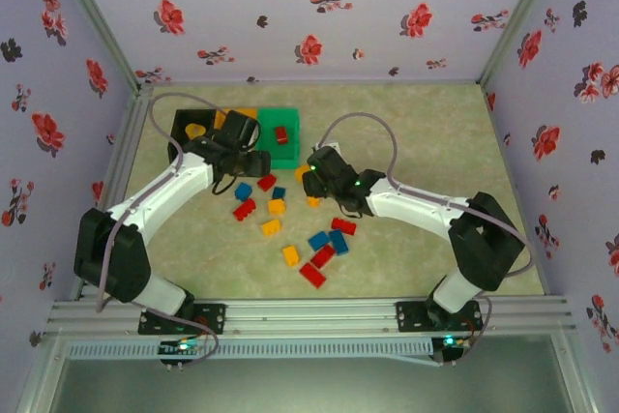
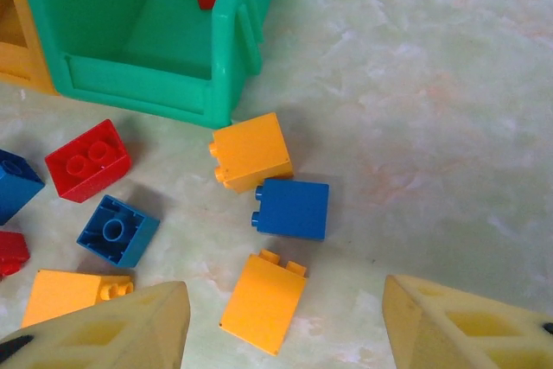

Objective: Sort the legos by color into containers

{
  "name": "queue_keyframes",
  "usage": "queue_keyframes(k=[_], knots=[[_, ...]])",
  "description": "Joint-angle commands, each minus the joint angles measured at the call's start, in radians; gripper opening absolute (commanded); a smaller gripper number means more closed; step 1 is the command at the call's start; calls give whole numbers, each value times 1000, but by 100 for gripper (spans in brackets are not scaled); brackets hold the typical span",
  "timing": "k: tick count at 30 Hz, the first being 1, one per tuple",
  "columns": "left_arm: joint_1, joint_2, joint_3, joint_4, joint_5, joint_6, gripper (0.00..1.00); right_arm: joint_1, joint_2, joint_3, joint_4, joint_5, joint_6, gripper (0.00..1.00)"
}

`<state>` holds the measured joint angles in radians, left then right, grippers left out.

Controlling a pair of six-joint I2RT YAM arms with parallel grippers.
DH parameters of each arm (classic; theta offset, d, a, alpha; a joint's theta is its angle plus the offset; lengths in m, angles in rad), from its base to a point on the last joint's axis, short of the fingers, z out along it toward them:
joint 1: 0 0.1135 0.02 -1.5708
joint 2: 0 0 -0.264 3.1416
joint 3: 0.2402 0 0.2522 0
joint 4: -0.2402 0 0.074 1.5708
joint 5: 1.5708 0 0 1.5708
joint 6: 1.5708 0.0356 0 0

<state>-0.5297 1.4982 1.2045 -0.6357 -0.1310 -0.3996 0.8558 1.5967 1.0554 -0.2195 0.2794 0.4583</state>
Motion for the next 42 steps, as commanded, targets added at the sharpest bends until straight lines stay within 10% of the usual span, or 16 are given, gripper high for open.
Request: queue_keyframes(k=[1,24,42], knots=[[-5,-27,-15,-34,-27,-21,65,6,14,11,-75,-30,41,61],[-6,-51,0,-39,-64,0,66,39,-101,-201,-313,-81,33,70],[-6,-60,-6,-38,-62,-7,66,-28,37,-118,-289,-76,48,49]])
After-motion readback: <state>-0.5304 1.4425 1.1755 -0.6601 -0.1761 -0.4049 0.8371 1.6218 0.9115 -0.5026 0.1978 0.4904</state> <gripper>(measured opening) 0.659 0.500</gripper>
